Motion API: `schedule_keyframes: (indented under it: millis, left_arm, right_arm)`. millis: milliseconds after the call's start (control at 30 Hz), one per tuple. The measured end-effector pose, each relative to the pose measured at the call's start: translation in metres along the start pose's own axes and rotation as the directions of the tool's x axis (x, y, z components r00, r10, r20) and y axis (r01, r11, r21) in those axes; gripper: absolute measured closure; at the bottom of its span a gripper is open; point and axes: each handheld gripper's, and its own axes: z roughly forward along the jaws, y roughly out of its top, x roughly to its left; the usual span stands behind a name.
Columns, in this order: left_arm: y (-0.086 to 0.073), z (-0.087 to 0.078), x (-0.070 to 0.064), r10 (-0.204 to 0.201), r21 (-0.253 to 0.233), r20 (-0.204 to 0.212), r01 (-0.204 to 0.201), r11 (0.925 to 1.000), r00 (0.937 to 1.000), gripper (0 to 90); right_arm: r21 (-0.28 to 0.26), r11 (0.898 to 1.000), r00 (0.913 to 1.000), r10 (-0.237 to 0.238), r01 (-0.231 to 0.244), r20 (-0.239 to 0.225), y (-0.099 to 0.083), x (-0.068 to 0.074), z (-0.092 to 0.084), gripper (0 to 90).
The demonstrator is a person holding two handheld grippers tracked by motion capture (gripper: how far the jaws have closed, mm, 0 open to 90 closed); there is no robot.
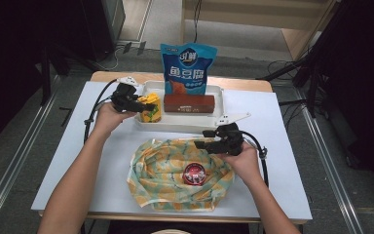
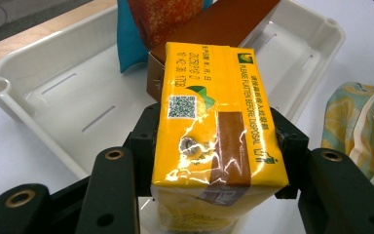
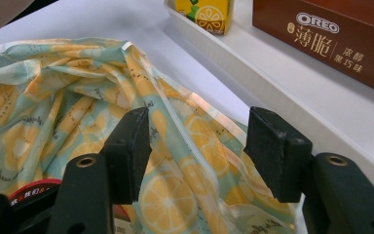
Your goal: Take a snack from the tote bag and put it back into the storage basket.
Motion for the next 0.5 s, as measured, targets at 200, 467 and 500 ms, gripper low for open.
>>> schedule_keyframes:
  millis: [200,467,500]
  left_arm:
    - [0.000,-0.002,-0.002,-0.014,0.004,0.008,0.014,0.9999,0.9999,40.4]
    - [0.002,-0.010,-0.006,-0.010,-0.001,0.014,0.010,0.9999,0.9999,37.0]
    - [0.003,-0.012,-0.006,-0.012,-0.002,0.017,0.013,0.9999,0.9998,36.7]
  right_arm:
    - [0.004,1.000,1.0000,-0.001,0.001,-0.001,0.001,0.000,0.001,42.9]
    - [0.004,1.000,0.9999,-0.005,0.006,-0.009,0.002,0.001,0.003,42.8]
    - [0.005,1.000,0.9999,-0.005,0.005,-0.010,0.002,0.001,0.003,42.8]
